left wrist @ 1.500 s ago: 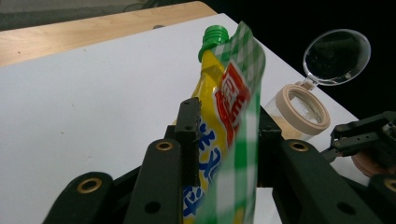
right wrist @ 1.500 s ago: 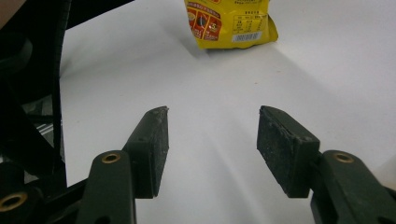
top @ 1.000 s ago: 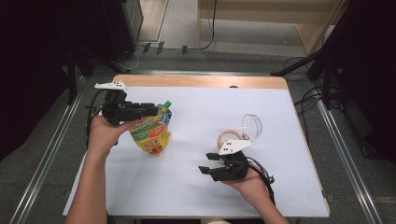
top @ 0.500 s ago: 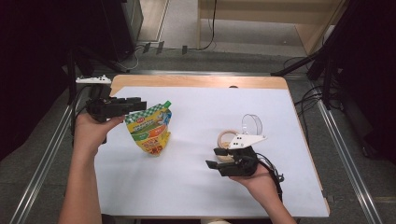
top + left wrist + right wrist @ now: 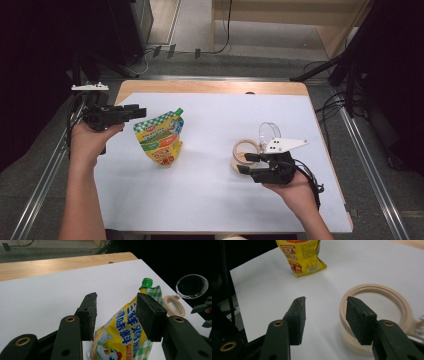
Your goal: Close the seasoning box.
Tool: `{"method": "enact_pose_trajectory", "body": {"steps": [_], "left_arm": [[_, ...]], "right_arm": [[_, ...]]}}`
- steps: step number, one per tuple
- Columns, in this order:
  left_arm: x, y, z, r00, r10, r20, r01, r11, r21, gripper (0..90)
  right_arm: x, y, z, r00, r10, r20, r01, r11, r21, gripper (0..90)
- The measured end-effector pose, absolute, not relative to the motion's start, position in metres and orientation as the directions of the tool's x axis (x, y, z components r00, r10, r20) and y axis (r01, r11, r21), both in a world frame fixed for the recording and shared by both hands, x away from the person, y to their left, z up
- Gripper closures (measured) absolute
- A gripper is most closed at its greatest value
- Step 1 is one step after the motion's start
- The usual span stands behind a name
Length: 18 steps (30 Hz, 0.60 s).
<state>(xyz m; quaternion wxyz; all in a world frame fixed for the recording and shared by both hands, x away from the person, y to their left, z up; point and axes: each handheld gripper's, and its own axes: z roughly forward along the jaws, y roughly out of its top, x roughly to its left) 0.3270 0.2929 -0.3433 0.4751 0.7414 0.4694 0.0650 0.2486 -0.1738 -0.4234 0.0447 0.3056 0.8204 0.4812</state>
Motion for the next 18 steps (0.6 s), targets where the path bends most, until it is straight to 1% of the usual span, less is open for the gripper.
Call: {"method": "enact_pose_trajectory", "body": {"steps": [4,8,12,15,18], "left_arm": [[0.327,0.297,-0.345,0.536,0.764,-0.359,0.640,-0.091,0.763,51.9],[0.328,0.299,-0.348,0.526,0.775,-0.351,0.645,-0.095,0.758,51.7],[0.330,0.300,-0.353,0.521,0.778,-0.351,0.652,-0.097,0.752,51.4],[0.331,0.301,-0.354,0.519,0.786,-0.336,0.650,-0.108,0.752,51.3],[0.332,0.301,-0.356,0.522,0.778,-0.350,0.651,-0.098,0.753,49.8]], "right_arm": [[0.248,-0.187,-0.424,-0.794,0.564,0.227,0.473,0.338,0.814,52.1],[0.248,-0.198,-0.426,-0.790,0.571,0.222,0.475,0.340,0.812,54.7],[0.247,-0.207,-0.428,-0.786,0.583,0.207,0.472,0.349,0.810,60.8],[0.247,-0.213,-0.430,-0.775,0.591,0.225,0.486,0.330,0.809,65.9],[0.249,-0.219,-0.433,-0.767,0.598,0.233,0.500,0.329,0.801,72.4]]}}
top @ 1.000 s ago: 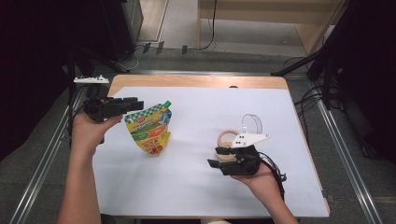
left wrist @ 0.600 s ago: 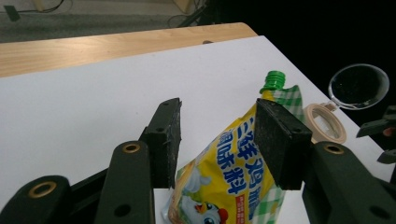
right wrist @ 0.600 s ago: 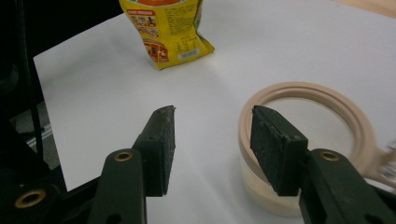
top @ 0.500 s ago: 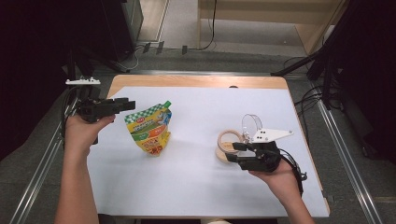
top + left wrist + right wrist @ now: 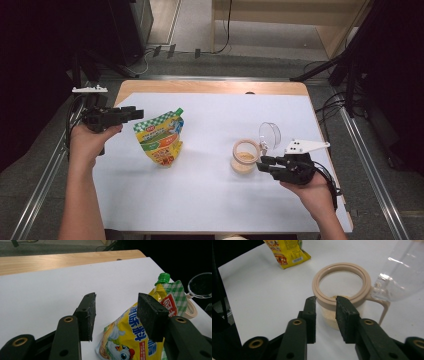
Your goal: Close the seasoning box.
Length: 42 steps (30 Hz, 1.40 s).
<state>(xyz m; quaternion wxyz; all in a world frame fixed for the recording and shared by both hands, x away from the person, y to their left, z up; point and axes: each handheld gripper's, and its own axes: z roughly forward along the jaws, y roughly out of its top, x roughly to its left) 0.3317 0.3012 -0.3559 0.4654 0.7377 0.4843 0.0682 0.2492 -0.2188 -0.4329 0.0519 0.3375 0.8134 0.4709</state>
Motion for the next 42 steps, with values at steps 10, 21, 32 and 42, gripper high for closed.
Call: {"method": "enact_pose_trajectory", "body": {"steps": [10,21,32,42], "left_arm": [[0.336,0.302,-0.367,0.506,0.788,-0.350,0.662,-0.095,0.743,47.5],[0.340,0.304,-0.379,0.510,0.784,-0.355,0.670,-0.102,0.735,45.0],[0.344,0.302,-0.384,0.506,0.783,-0.361,0.687,-0.113,0.718,44.0],[0.344,0.300,-0.387,0.505,0.784,-0.361,0.687,-0.112,0.718,43.5]], "right_arm": [[0.257,-0.241,-0.442,-0.715,0.659,0.236,0.547,0.316,0.775,90.0],[0.271,-0.255,-0.448,-0.624,0.739,0.255,0.590,0.232,0.773,90.0],[0.284,-0.253,-0.447,-0.599,0.753,0.273,0.586,0.179,0.790,90.0],[0.282,-0.249,-0.441,-0.606,0.747,0.273,0.562,0.160,0.811,90.0]]}}
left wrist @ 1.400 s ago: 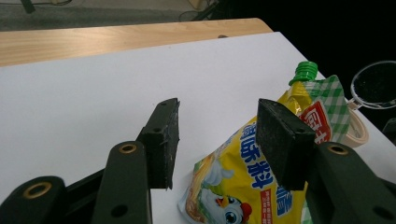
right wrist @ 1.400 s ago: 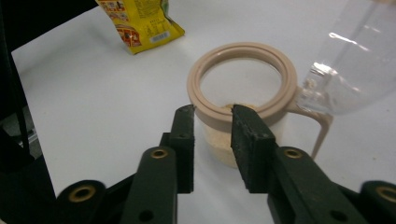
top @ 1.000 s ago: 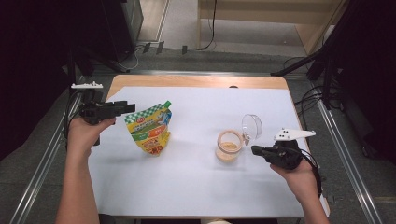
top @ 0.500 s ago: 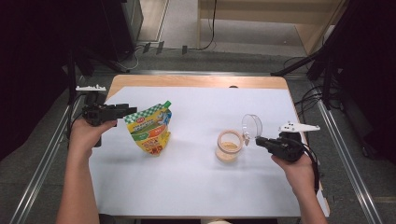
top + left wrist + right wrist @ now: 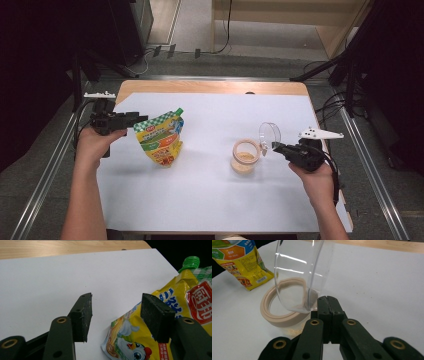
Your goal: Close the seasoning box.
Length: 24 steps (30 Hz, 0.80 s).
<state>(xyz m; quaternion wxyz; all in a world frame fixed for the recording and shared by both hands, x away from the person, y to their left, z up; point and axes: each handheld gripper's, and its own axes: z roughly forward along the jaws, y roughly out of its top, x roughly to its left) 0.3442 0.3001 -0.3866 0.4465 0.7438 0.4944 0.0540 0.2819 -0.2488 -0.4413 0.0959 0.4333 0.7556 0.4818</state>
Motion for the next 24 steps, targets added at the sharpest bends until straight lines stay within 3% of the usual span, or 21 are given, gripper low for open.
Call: {"method": "enact_pose_trajectory", "body": {"steps": [24], "left_arm": [[0.345,0.300,-0.388,0.508,0.779,-0.369,0.693,-0.115,0.711,42.9]], "right_arm": [[0.277,-0.229,-0.439,-0.650,0.718,0.248,0.533,0.198,0.823,90.0]]}}
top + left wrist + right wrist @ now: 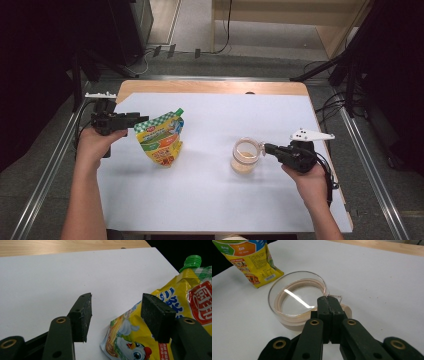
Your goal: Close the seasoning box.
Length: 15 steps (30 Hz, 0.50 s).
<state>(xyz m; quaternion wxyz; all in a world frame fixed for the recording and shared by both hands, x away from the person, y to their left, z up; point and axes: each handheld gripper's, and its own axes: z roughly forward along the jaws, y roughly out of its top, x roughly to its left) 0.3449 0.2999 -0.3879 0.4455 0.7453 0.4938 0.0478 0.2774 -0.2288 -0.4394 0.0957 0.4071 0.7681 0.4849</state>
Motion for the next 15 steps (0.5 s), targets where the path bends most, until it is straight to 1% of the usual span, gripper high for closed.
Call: {"method": "enact_pose_trajectory", "body": {"steps": [5,12,15], "left_arm": [[0.345,0.300,-0.388,0.507,0.779,-0.370,0.694,-0.114,0.710,42.7],[0.345,0.300,-0.389,0.502,0.779,-0.376,0.699,-0.110,0.707,42.6],[0.346,0.299,-0.390,0.496,0.782,-0.376,0.701,-0.105,0.706,42.4]], "right_arm": [[0.278,-0.231,-0.440,-0.649,0.721,0.244,0.531,0.199,0.823,88.4],[0.279,-0.239,-0.442,-0.638,0.731,0.243,0.535,0.194,0.822,78.7],[0.280,-0.243,-0.443,-0.630,0.737,0.245,0.544,0.193,0.817,77.1]]}}
